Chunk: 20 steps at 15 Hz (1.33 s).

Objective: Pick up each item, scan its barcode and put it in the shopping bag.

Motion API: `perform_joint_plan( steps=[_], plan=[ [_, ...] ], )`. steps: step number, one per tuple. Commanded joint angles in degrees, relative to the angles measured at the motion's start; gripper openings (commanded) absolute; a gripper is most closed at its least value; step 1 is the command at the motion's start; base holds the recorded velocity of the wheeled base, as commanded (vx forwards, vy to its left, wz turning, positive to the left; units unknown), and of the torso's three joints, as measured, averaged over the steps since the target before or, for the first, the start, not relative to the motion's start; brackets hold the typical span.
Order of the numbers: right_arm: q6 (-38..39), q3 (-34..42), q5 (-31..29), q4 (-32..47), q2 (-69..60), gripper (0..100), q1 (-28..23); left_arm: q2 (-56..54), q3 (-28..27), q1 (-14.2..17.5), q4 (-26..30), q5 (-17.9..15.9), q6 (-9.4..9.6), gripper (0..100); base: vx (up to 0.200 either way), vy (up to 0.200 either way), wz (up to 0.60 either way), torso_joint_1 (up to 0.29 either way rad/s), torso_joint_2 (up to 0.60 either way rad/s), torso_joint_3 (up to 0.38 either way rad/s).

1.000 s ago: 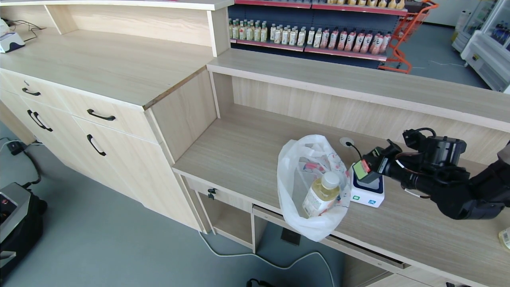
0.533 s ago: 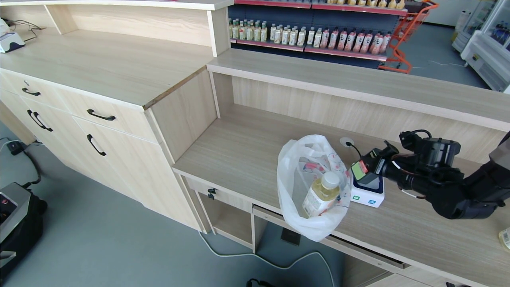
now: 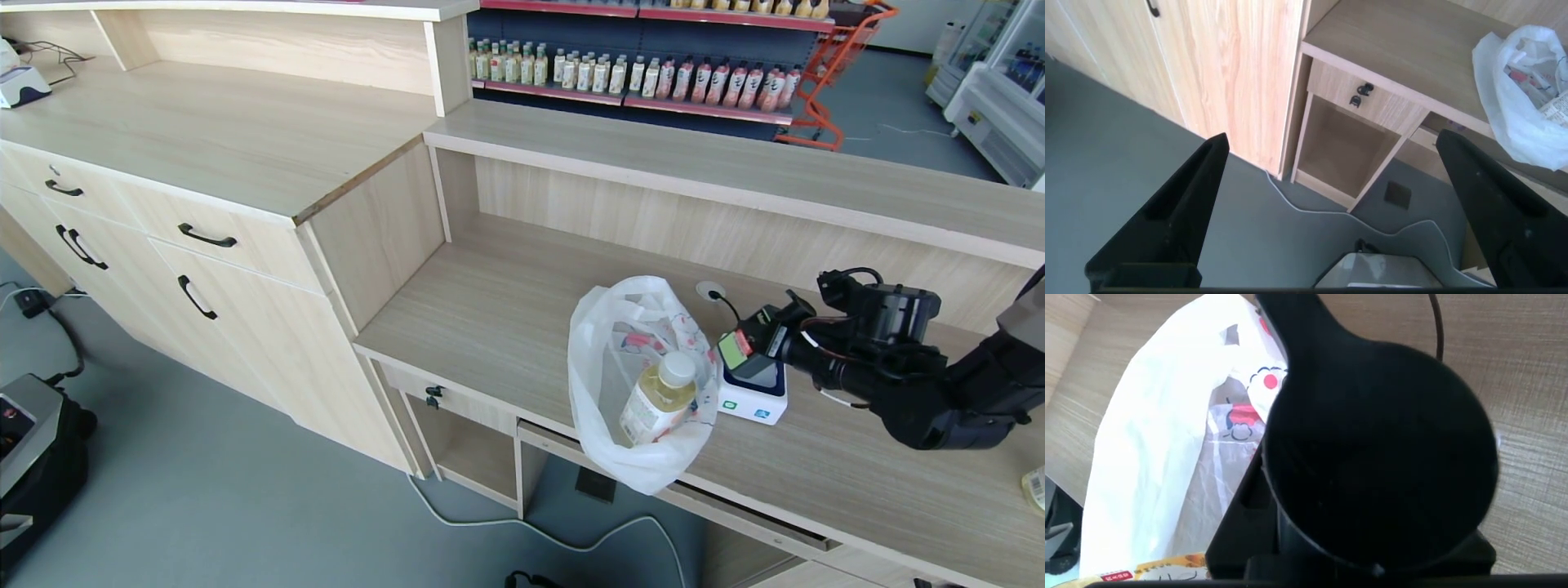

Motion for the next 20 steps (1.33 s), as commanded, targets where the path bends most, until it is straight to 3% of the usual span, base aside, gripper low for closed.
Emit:
perform_joint_plan(
  steps=[1, 5, 8, 10, 13, 17, 20],
  plan=[
    [0.02, -0.15, 0.01, 0.03, -0.06, 0, -0.02, -0.02, 0.01, 0.00, 0.00, 0.08, -0.06, 100, 0.000, 0.000, 0.00, 0.000, 0.00, 0.000],
    [-7.54, 3.10, 0.01, 1.17, -11.84, 0, -0.11, -0.02, 0.01, 0.00, 0.00, 0.00, 0.03, 100, 0.000, 0.000, 0.00, 0.000, 0.00, 0.000],
    [-22.22, 18.75, -0.08, 1.08, -30.21, 0, -1.96, -0.02, 0.01, 0.00, 0.00, 0.08, -0.06, 100, 0.000, 0.000, 0.00, 0.000, 0.00, 0.000],
    [-33.29, 27.09, -0.08, 1.08, -34.25, 0, -7.76, -0.02, 0.01, 0.00, 0.00, 0.08, 0.03, 100, 0.000, 0.000, 0.00, 0.000, 0.00, 0.000],
    [-38.66, 27.89, -0.08, 0.99, -37.59, 0, -10.83, -0.02, 0.01, 0.00, 0.00, 0.00, 0.03, 100, 0.000, 0.000, 0.00, 0.000, 0.00, 0.000],
    [-52.02, 28.68, -0.08, 1.08, -43.21, 0, -15.58, -0.02, 0.01, 0.00, 0.00, 0.08, -0.06, 100, 0.000, 0.000, 0.00, 0.000, 0.00, 0.000],
    [-53.86, 28.41, -0.08, -1.29, -43.92, 0, -17.25, -0.02, 0.01, 0.00, 0.00, 0.00, -0.06, 100, 0.000, 0.000, 0.00, 0.000, 0.00, 0.000]
  ],
)
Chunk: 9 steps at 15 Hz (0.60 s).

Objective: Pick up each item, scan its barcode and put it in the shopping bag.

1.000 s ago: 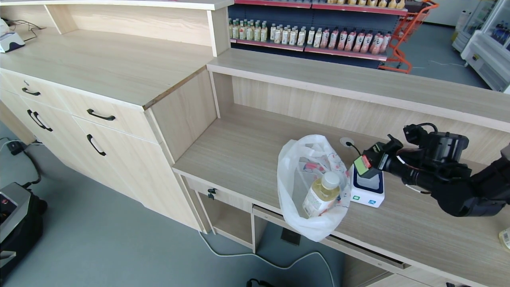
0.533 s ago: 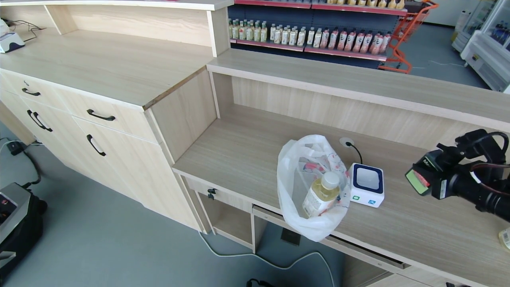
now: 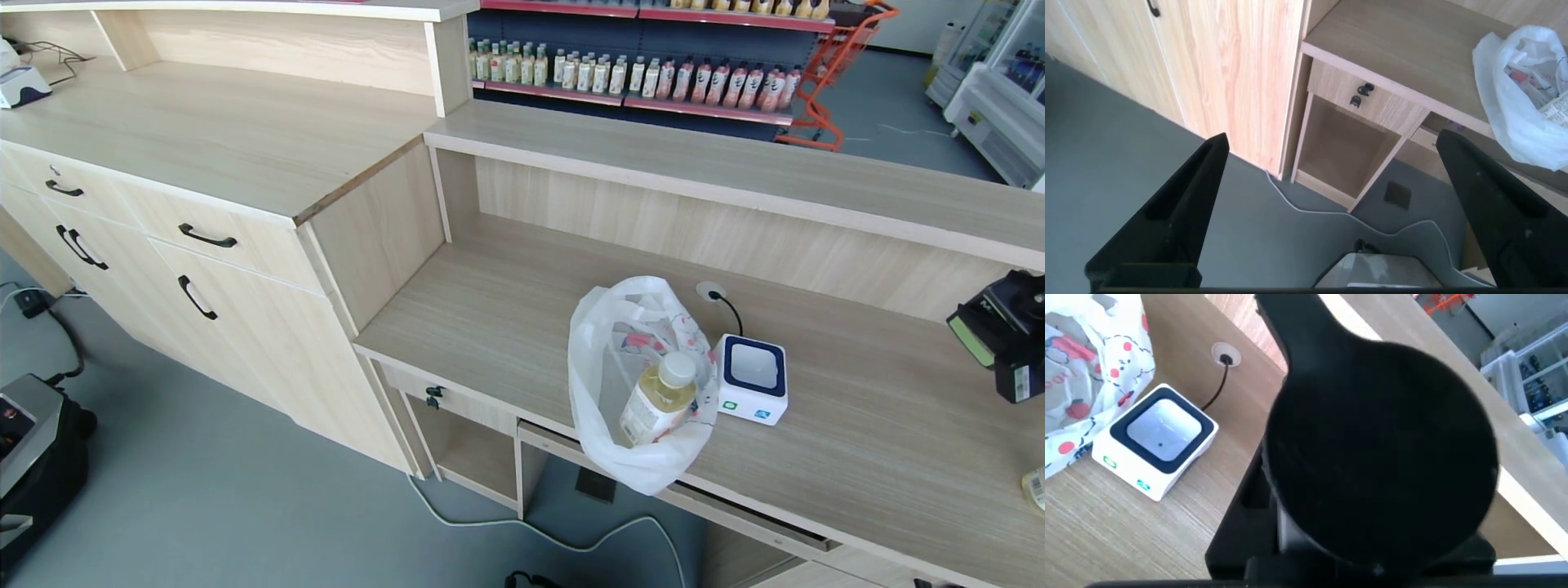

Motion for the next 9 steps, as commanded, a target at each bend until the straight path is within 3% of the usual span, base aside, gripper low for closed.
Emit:
perform_joint_plan(
  steps=[1, 5, 9],
  plan=[
    [-0.38, 0.31, 0.10, -0.21, -1.26, 0, -0.56, -0.02, 0.01, 0.00, 0.00, 0.08, -0.03, 100, 0.000, 0.000, 0.00, 0.000, 0.00, 0.000],
    [0.59, 0.92, 0.27, 0.14, 1.64, 0, -0.47, -0.02, 0.01, 0.00, 0.00, 0.00, 0.06, 100, 0.000, 0.000, 0.00, 0.000, 0.00, 0.000],
    [4.10, 0.39, 0.36, 1.02, 4.10, 0, 2.78, -0.02, 0.01, 0.00, 0.00, 0.00, 0.06, 100, 0.000, 0.000, 0.60, 0.000, 0.00, 0.004]
  ],
)
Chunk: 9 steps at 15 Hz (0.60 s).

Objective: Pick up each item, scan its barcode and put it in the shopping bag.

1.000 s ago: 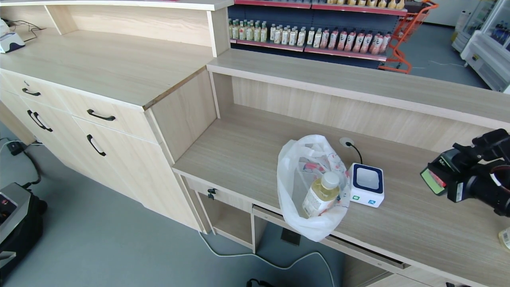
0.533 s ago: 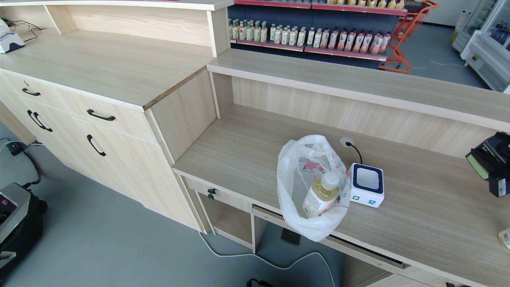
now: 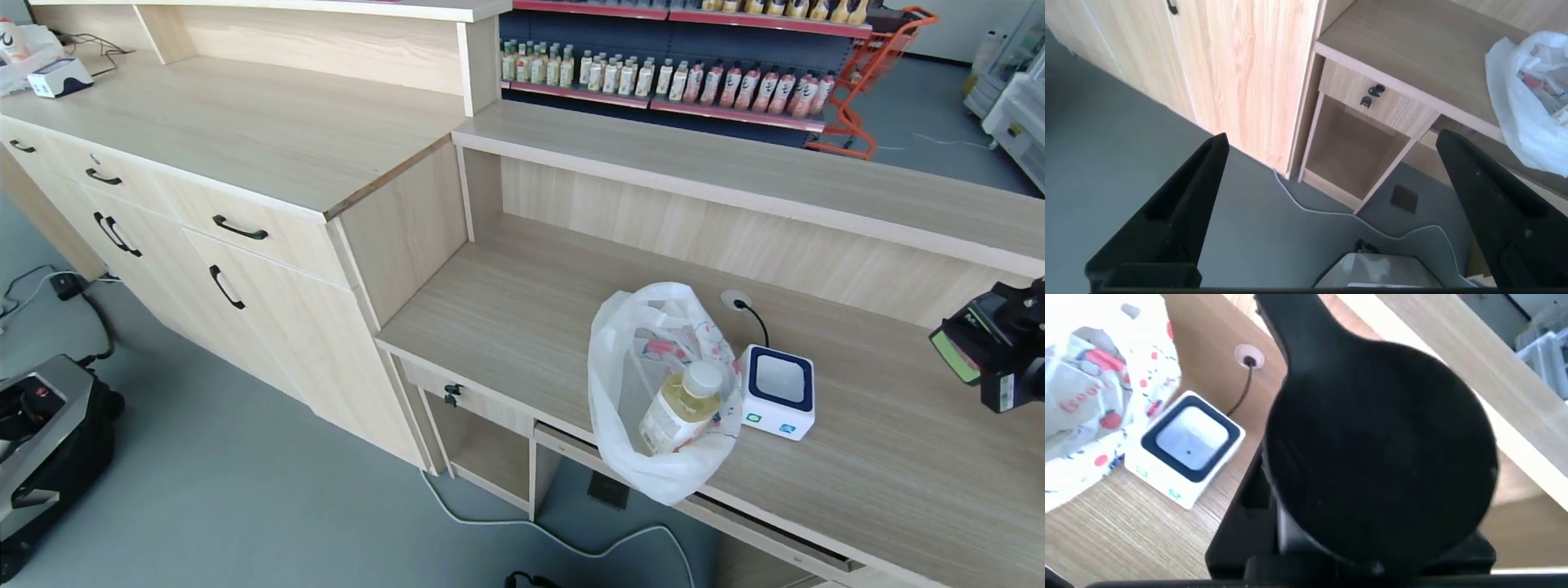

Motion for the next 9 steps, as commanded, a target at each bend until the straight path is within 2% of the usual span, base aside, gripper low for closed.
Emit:
perform_joint_plan(
  steps=[1, 5, 9],
  plan=[
    [0.17, -0.24, 0.03, -0.08, 2.48, 0, 2.36, -0.02, 0.01, -0.02, 0.00, 0.08, 0.06, 100, 0.000, 0.000, 0.00, 0.000, 0.00, 0.000],
    [3.24, -0.86, 0.12, -0.61, 9.42, 0, 4.38, -0.02, 0.01, -0.02, 0.00, 0.08, -0.03, 100, 0.000, 0.000, 0.00, 0.000, 0.00, 0.000],
    [14.41, -4.37, 0.12, -9.57, 20.58, 0, 9.04, -0.02, 0.01, -0.02, 0.00, 0.00, -0.03, 100, 0.000, 0.000, 0.00, 0.000, 0.00, 0.000]
  ],
)
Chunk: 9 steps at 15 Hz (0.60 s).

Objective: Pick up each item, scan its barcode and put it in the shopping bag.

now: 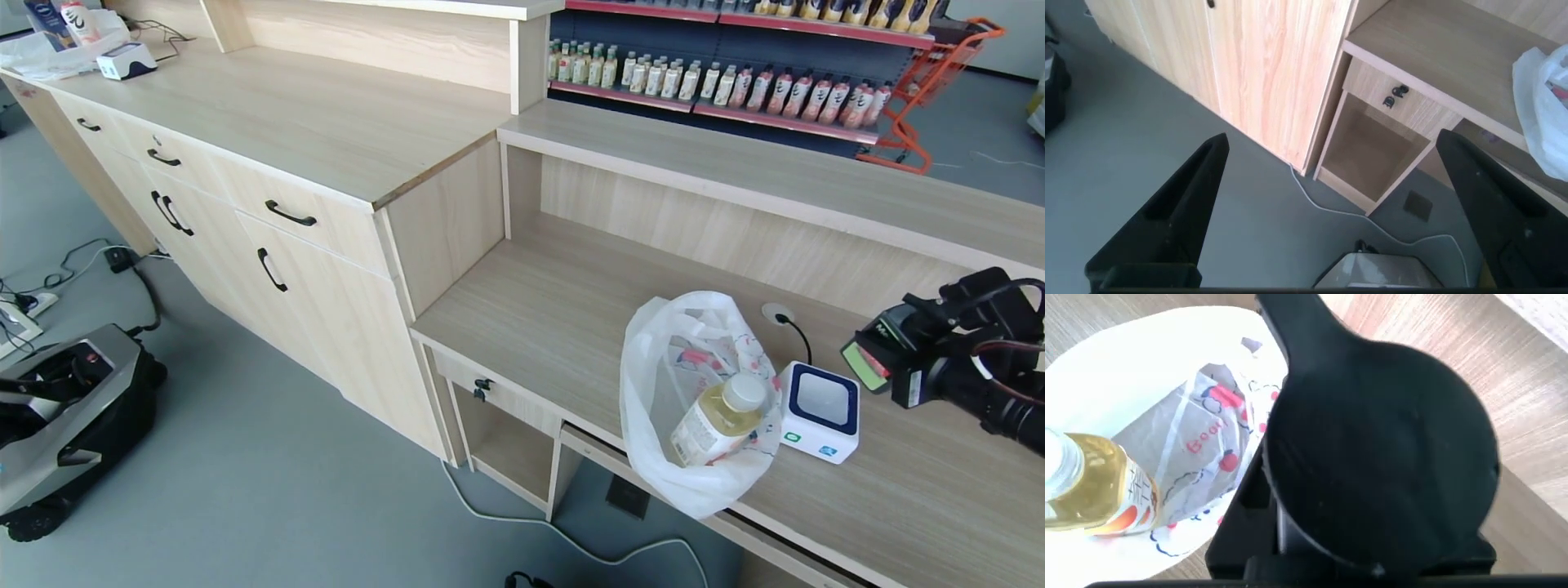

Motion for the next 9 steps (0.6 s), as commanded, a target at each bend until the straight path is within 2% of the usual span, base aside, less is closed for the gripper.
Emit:
perform_joint_plan(
  steps=[1, 3, 6, 9],
  plan=[
    [5.38, -4.50, 0.01, -5.69, 10.89, 0, 5.05, -0.02, 0.01, -0.02, 0.00, 0.02, -0.06, 100, 0.000, 0.000, 0.00, 0.000, 0.00, 0.000],
    [7.57, -10.91, 0.01, -9.91, 18.98, 0, 7.87, -0.02, 0.01, -0.02, 0.00, 0.11, 0.03, 100, 0.000, 0.000, 0.00, 0.000, 0.00, 0.000],
    [7.66, -22.07, 0.01, -9.91, 28.12, 0, 11.38, -0.02, 0.01, -0.02, 0.00, 0.11, 0.03, 100, 0.000, 0.000, 0.00, 0.000, 0.00, 0.000],
    [7.66, -26.56, 0.01, -9.65, 33.48, 0, 13.67, -0.02, 0.01, -0.02, 0.00, 0.11, -0.06, 100, 0.000, 0.000, 0.00, 0.000, 0.00, 0.000]
  ],
)
